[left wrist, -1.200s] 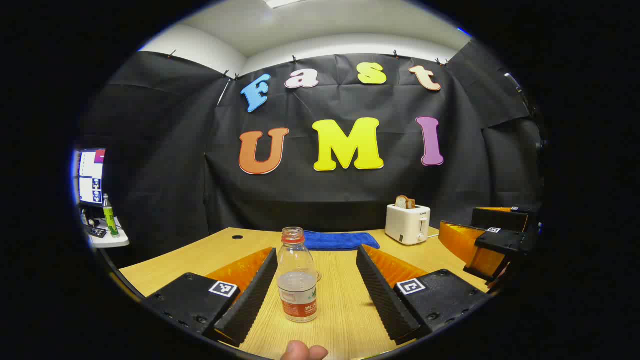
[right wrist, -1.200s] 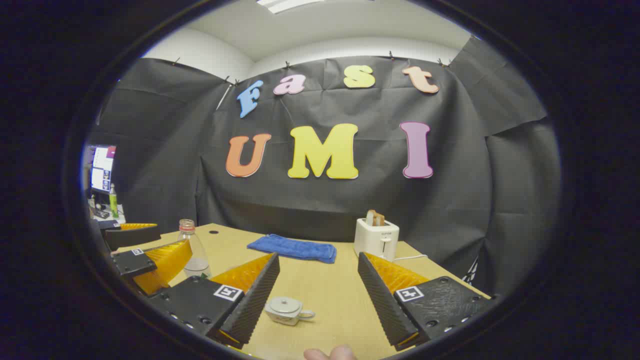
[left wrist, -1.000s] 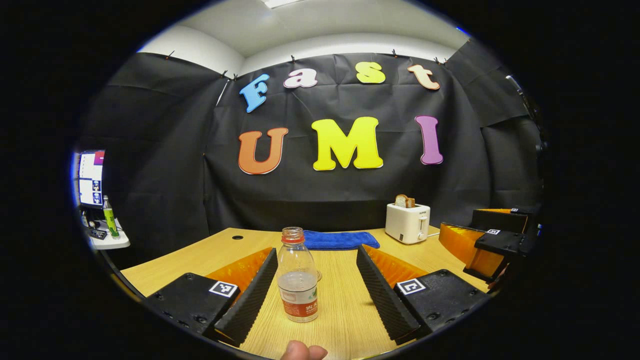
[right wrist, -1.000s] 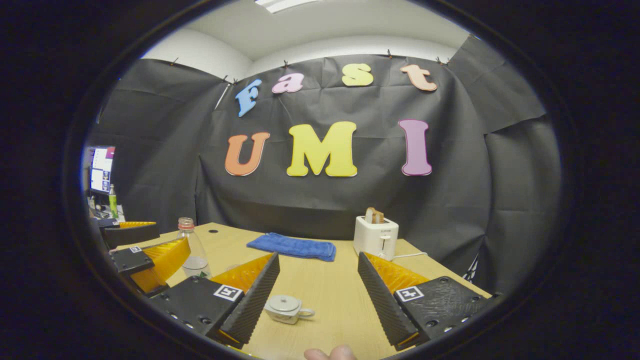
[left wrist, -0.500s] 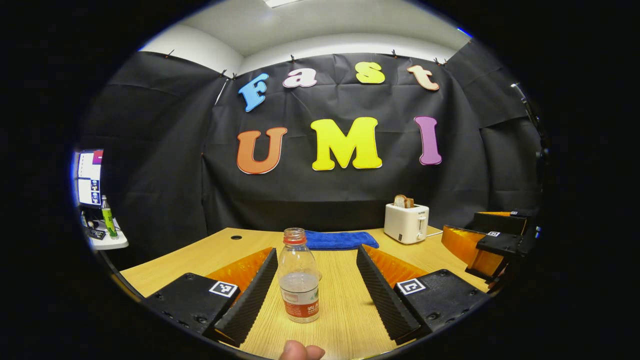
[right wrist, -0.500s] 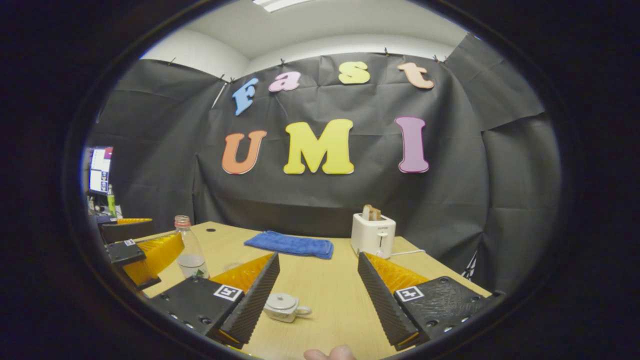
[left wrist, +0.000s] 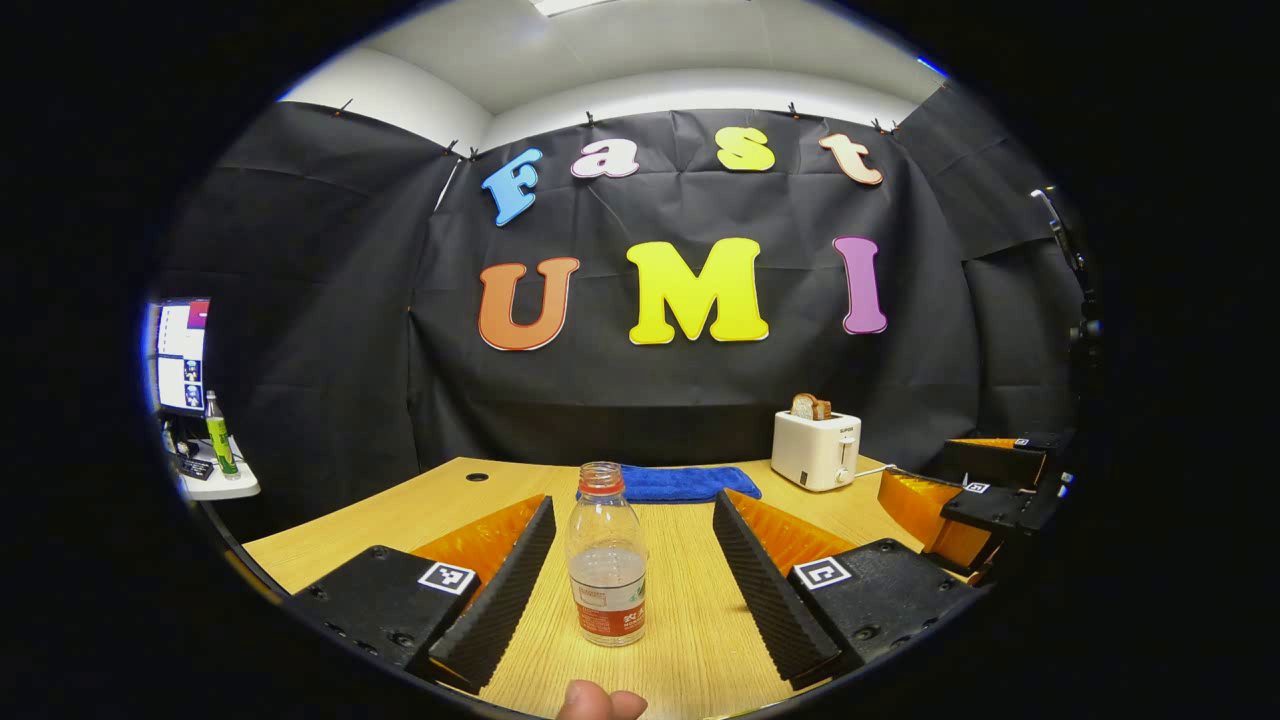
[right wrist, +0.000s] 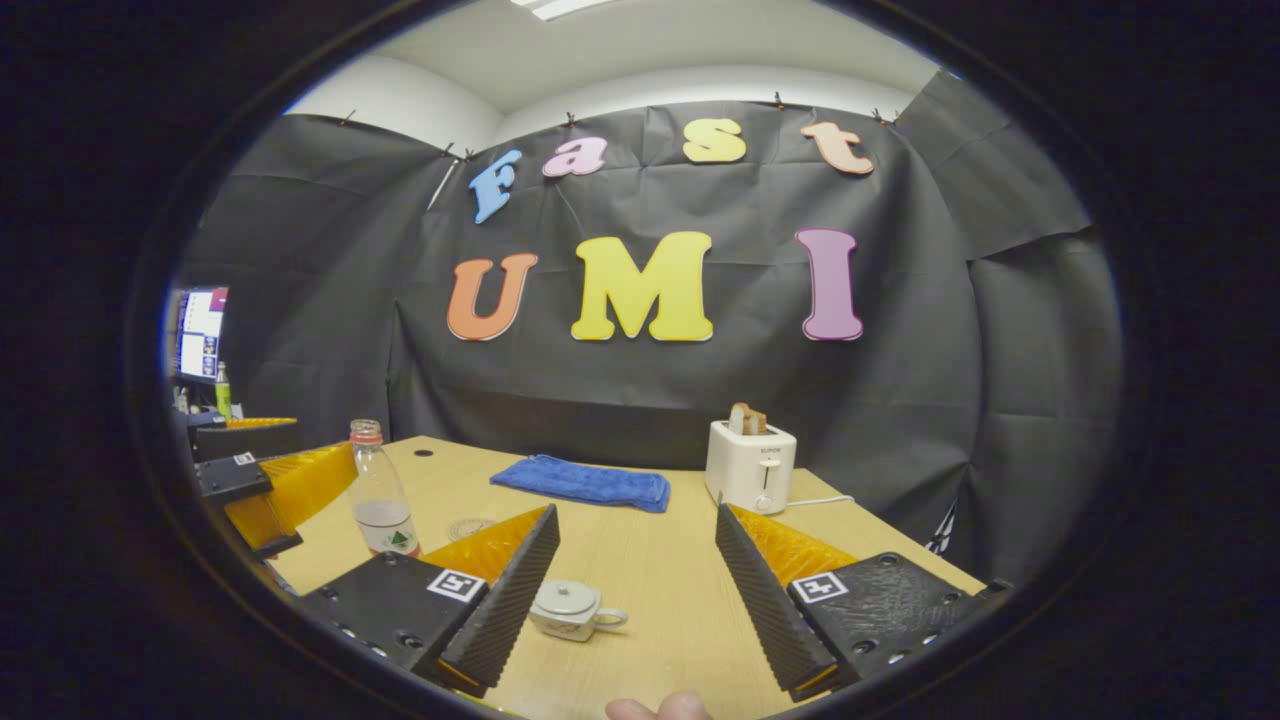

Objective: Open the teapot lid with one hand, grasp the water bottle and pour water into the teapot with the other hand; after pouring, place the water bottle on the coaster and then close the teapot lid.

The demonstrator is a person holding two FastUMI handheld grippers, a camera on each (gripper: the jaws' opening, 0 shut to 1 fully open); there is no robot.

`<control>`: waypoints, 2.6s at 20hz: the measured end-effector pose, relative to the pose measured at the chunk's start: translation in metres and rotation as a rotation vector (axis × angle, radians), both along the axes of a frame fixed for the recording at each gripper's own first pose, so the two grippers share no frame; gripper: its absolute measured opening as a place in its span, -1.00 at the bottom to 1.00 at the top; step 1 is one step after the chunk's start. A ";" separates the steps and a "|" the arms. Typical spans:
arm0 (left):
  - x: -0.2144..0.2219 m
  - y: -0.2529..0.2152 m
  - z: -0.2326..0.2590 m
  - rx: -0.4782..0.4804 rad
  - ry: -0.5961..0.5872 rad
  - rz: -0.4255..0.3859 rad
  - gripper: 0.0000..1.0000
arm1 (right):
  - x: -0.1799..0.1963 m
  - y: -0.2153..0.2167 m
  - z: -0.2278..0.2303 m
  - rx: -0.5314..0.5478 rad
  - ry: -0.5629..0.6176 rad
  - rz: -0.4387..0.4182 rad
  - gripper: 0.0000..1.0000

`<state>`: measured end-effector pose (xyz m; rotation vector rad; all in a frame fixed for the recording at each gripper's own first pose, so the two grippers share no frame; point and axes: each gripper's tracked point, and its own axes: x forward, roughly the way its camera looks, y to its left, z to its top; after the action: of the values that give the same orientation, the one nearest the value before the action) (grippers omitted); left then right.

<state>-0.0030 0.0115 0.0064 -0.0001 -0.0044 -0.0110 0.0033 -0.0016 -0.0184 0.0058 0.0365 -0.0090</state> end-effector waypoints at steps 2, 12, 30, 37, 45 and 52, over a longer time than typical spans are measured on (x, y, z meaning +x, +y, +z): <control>0.000 0.001 0.000 0.005 0.000 0.001 0.99 | 0.003 0.003 -0.005 0.002 0.004 0.003 0.94; -0.001 0.012 0.001 0.002 0.010 0.022 0.99 | 0.039 0.027 -0.059 0.000 0.102 0.038 0.90; -0.001 0.031 0.003 0.005 0.014 0.048 0.98 | 0.080 0.063 -0.108 -0.076 0.203 0.079 0.07; -0.003 0.036 -0.003 0.018 0.030 0.059 0.99 | 0.087 0.068 -0.115 -0.111 0.220 0.097 -0.74; -0.023 0.039 -0.081 -0.037 0.197 0.010 0.99 | 0.082 0.070 -0.107 -0.115 0.195 0.153 -1.00; -0.009 0.009 -0.120 -0.071 0.275 -0.076 0.99 | 0.075 0.068 -0.075 -0.111 0.142 0.183 -1.00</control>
<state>-0.0121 0.0210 -0.1137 -0.0733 0.2700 -0.0871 0.0781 0.0668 -0.0936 -0.1092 0.1784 0.1719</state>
